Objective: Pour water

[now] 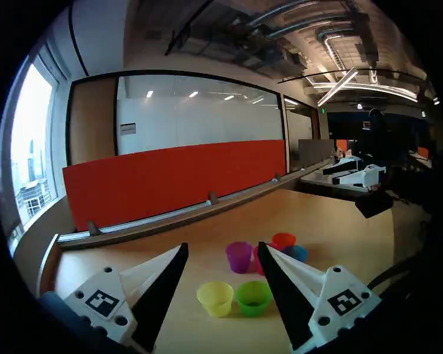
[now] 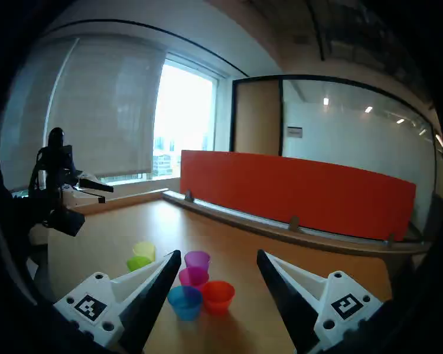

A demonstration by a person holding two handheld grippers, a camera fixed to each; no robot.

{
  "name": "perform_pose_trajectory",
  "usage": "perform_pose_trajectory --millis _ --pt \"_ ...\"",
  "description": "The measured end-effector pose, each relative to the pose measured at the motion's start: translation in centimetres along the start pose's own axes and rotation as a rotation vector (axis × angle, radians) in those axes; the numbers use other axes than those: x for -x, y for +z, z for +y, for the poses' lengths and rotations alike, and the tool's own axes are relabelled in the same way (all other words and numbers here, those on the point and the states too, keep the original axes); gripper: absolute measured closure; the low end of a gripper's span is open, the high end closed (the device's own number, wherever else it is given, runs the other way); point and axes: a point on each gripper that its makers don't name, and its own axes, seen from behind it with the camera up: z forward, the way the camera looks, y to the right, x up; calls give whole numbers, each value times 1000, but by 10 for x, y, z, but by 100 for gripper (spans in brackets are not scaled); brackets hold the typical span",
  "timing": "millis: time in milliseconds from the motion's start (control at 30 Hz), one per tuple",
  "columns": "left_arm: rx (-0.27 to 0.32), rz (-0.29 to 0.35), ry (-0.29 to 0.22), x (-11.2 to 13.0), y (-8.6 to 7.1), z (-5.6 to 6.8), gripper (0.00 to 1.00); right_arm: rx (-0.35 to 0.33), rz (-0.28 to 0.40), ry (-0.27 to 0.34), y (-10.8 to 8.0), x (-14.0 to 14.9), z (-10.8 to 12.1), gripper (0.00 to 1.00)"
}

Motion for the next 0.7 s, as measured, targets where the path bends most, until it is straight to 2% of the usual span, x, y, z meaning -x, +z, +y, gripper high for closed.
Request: perform_pose_trajectory --millis 200,367,700 --pt "53 -32 -6 6 3 10 14 -32 -26 -45 1 4 -7 1" --pt "70 -57 -3 12 4 12 14 -55 -57 -56 2 12 -11 1" --pt "120 -144 6 43 11 21 14 -98 -122 -64 7 37 -19 1"
